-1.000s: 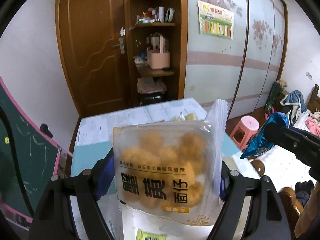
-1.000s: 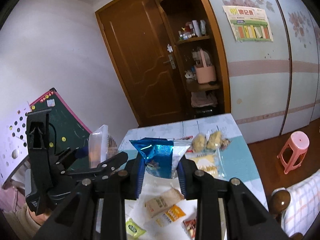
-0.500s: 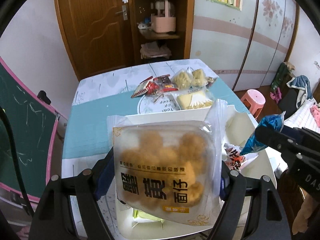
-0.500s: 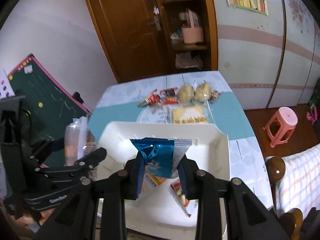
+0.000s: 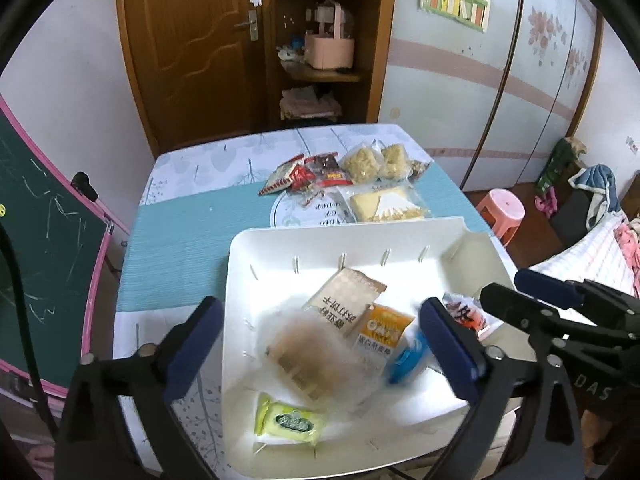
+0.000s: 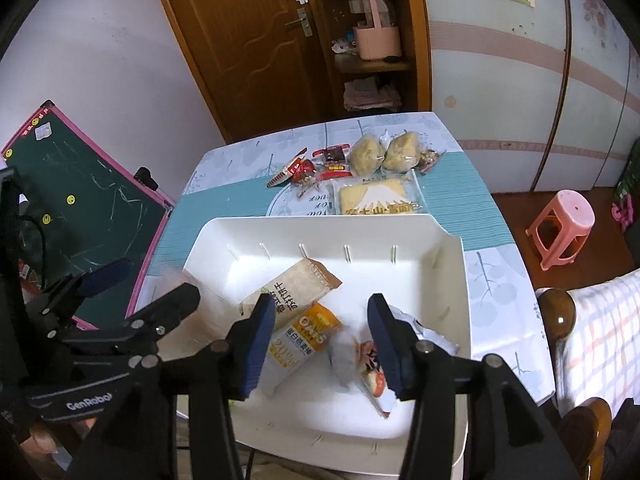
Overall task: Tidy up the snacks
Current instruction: 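Lower both packs into the white tray and open both grippers, then move both grippers from the tray back over the snacks on the table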
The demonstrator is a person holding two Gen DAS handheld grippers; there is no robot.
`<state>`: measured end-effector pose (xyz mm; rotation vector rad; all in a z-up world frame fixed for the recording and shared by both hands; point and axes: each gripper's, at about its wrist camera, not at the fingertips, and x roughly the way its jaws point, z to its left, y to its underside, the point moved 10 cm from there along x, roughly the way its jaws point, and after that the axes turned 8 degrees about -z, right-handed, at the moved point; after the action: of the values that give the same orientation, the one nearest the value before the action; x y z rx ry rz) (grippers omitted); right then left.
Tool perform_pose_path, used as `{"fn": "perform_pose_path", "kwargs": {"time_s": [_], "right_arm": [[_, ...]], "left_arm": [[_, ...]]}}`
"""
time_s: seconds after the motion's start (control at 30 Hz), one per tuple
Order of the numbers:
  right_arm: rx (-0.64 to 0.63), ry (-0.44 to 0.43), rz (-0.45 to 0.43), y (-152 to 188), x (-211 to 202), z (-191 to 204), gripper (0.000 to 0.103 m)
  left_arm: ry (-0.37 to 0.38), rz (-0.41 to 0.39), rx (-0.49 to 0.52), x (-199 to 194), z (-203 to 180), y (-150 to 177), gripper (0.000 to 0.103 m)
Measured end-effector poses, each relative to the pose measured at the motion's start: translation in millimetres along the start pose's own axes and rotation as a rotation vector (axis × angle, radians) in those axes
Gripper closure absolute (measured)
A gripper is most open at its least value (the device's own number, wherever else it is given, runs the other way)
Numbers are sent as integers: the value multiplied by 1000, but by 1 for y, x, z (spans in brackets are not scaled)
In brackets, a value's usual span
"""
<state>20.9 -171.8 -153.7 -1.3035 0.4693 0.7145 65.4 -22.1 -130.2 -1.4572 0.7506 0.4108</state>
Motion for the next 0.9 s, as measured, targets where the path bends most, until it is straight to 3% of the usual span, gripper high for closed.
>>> {"fn": "perform_pose_path", "kwargs": {"time_s": [0.4,0.9], "right_arm": [[18,11,20,4,2,-4,53],[37,5,93,15,21,-8,53]], "left_arm": [[-13,-1,12,-2,-3,1,0],[-33,74,8,18,1,13,0]]}}
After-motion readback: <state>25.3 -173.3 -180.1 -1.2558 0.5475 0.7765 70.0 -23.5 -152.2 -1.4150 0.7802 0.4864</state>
